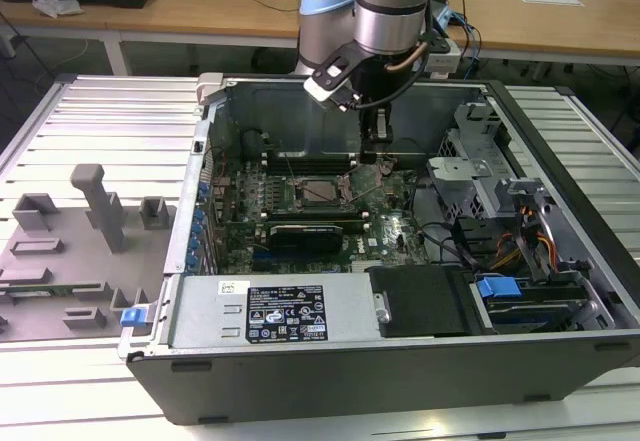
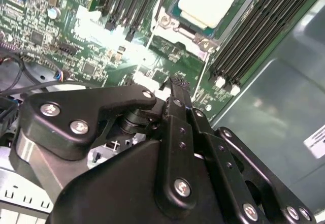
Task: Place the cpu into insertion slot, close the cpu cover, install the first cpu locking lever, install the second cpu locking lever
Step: 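Close the cpu cover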
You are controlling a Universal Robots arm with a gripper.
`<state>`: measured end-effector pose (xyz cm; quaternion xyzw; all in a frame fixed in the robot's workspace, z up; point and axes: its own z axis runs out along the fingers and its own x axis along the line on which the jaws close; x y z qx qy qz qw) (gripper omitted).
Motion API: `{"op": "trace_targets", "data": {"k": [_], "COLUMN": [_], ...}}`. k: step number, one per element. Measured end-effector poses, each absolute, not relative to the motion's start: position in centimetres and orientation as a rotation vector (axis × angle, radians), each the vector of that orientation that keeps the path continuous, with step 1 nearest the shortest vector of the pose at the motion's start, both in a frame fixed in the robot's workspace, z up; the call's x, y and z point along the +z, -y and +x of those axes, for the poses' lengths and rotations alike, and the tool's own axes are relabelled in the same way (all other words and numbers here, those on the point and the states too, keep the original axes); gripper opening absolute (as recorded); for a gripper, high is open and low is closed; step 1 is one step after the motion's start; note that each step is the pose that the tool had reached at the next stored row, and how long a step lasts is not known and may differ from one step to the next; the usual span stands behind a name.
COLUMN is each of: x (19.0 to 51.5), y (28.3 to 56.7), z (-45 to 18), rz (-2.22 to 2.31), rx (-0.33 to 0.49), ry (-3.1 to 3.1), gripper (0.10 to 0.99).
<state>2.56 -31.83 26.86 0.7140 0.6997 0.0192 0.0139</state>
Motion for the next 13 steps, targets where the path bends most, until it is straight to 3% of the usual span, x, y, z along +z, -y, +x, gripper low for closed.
{"op": "trace_targets", "data": {"k": [13], "x": [26.7], "y": [31.8], "z": [6.1], "rz": [2.224], "rx": [0.057], "ry": [-2.180], "gripper": [0.106]}}
